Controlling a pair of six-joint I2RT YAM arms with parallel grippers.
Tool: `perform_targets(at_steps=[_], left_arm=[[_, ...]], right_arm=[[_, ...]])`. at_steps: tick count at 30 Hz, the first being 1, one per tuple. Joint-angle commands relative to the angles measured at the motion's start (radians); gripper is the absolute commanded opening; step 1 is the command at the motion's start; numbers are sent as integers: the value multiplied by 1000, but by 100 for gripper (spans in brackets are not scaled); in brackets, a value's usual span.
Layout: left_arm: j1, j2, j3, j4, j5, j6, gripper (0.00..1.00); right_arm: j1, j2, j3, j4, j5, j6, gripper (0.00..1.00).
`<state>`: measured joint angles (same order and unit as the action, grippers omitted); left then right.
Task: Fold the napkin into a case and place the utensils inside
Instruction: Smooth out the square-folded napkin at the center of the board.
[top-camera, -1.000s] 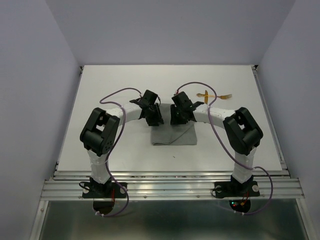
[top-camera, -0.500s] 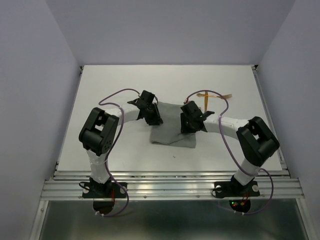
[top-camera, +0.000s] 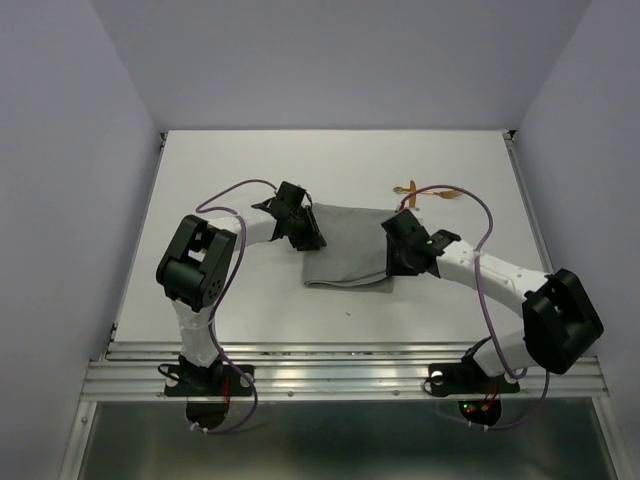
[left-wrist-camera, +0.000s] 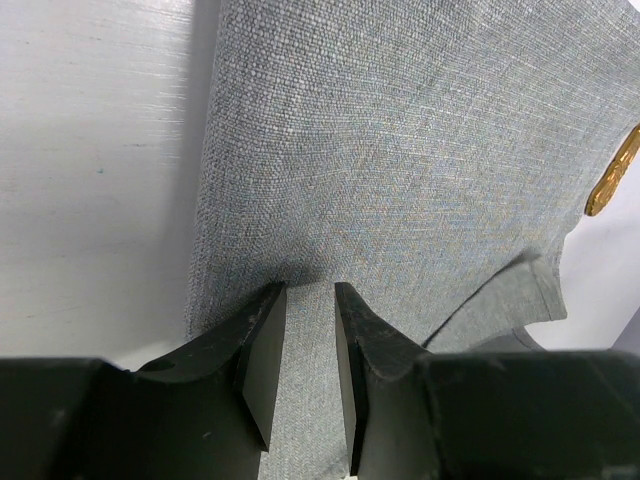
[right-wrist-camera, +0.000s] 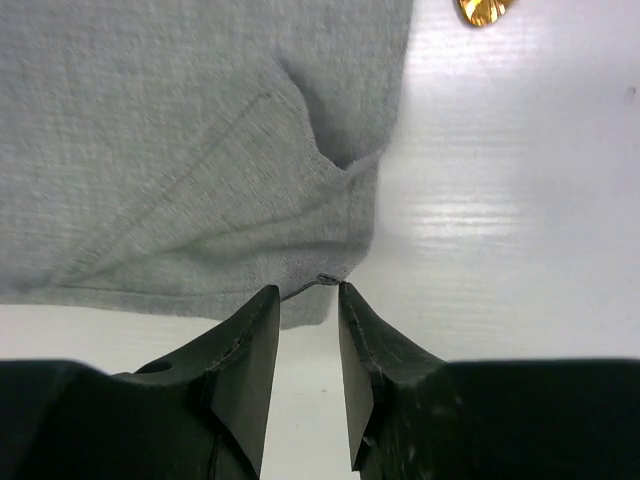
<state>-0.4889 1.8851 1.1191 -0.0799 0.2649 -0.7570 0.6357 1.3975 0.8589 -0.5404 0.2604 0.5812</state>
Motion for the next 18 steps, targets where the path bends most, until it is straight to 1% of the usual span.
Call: perform_targets(at_steps=[1,4,6,10,13,18], left_arm=[[4,31,-53,-69,-81,36,39],[4,20,-59,-70,-81,36,39],[6,8,-62,-70,-81,38,39],[4,-3,-59,-72,-78,41,39],[4,-7,-59,-77,-84,41,39],[4,-6,-67,-77,-90,36,39]], right_arm=[[2,63,138,43,31,11,36],[2,139,237,85,37,-6,36],[2,196,271,117,30,-29,37],[2,313,367,137,-36,-49,36],[2,397,376,180,-93,-50,35],[2,402,304,194,-107,-41,35]])
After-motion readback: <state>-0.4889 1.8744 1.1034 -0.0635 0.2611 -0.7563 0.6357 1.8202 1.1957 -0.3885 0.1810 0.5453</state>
